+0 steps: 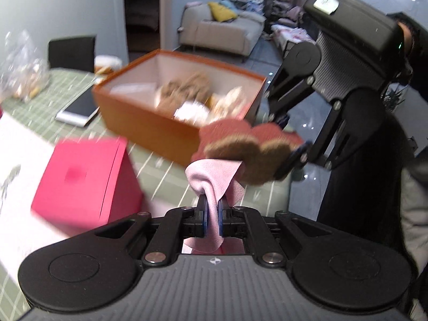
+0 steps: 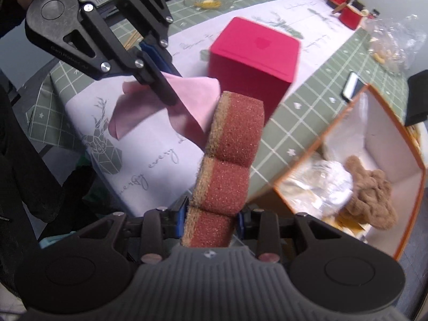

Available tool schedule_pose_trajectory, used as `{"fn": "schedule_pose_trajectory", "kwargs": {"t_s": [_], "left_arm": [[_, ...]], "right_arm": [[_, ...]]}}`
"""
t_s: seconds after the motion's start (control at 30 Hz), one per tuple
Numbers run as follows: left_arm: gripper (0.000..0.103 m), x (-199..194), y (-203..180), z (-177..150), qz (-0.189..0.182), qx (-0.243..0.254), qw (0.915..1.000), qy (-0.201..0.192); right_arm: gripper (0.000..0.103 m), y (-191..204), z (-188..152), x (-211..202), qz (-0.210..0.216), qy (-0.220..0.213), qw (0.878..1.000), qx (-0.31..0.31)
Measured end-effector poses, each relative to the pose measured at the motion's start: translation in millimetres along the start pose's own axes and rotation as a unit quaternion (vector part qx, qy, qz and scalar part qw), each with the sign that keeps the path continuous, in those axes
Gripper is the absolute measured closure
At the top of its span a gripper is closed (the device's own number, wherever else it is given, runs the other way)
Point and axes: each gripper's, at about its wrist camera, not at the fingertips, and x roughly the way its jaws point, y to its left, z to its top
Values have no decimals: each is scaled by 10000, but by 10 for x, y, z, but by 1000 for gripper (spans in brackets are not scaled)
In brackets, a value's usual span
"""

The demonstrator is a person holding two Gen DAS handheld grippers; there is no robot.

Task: Organize soft objects
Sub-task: 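Carry the sponge and pink cloth with both tools to the orange box, then lower the sponge and pink cloth into the orange box and open both tools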

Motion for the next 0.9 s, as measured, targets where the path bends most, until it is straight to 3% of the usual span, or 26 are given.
{"fn": "schedule_pose_trajectory", "kwargs": {"t_s": [0.27, 0.53, 0.9], "left_arm": [[95, 142, -137, 739, 72, 236, 9987, -445], [95, 331, -102, 1353, 308, -3, 9956, -882], [96, 563, 53, 1582, 849, -475, 9904, -984]], "right_arm": [[69, -423, -245, -479, -446, -399, 9975, 383], [68, -933, -350, -858, -940, -807, 9890, 806], [68, -1417, -317, -782, -1136, -698, 9870, 898]]}}
